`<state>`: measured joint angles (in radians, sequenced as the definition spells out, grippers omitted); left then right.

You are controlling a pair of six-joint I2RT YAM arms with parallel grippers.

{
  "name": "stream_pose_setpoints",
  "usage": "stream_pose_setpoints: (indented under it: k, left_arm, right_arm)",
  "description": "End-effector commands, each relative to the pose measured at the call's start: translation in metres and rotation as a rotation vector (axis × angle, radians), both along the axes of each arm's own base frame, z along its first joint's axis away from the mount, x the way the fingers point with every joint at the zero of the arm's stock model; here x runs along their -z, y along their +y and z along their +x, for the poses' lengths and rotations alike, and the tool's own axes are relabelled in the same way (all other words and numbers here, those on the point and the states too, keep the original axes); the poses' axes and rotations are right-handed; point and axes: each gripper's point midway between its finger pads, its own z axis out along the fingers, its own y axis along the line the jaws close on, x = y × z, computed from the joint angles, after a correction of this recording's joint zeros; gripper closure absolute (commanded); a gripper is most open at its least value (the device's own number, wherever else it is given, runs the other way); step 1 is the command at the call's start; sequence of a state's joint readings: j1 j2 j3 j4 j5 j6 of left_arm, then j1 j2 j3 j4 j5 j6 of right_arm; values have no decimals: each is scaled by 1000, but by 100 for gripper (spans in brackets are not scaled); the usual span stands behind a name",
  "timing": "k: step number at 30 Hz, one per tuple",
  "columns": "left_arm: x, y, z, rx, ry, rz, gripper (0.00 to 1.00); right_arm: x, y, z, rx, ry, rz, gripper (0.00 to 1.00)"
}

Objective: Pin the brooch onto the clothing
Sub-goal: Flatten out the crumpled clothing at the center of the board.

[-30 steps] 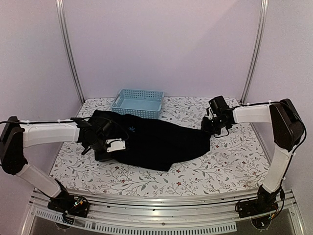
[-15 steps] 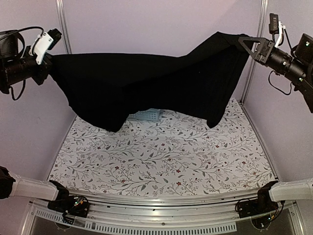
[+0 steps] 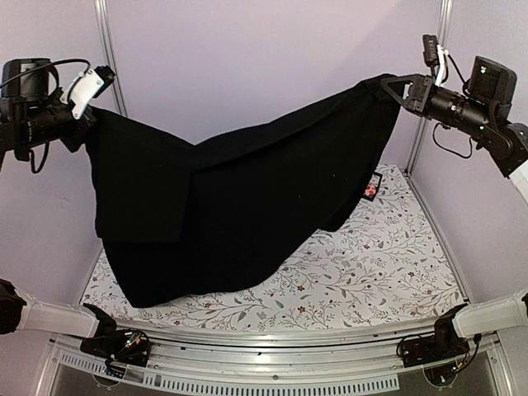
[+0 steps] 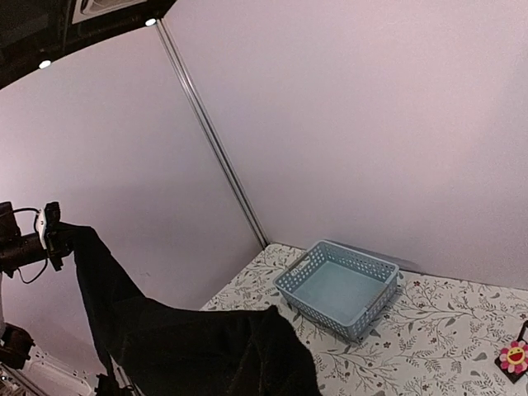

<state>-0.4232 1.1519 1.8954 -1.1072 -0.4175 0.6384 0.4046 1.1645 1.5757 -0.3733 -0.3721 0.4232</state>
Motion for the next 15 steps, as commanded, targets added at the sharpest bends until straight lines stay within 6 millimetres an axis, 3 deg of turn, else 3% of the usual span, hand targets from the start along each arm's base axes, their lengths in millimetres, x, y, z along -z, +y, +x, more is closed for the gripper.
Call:
stream_pose_setpoints:
  k: [1, 4, 5, 7, 11, 14, 15]
  left_arm:
    - [15, -6, 63, -64, -26, 62, 100]
    - [4, 0, 101, -128, -83, 58, 100]
    - [-2, 3, 110, -142, -95, 45, 100]
    - [-20, 6, 122, -150, -130, 14, 100]
    - [-47, 7, 123, -141, -186, -5, 100]
    - [-49, 7, 114, -121, -185, -9, 100]
    - [-44, 6, 110, -106, -173, -13, 100]
  right_arm:
    - [28, 13, 61, 59, 52, -73, 100]
    - [37, 18, 100, 77, 87, -113, 100]
    - [24, 15, 105, 84, 69, -108, 100]
    - [22, 12, 120, 107, 75, -116, 100]
    - [0, -1, 110, 150, 32, -117, 100]
    - [2, -10, 90, 156, 50, -136, 100]
    - [12, -10, 85, 149, 75, -145, 100]
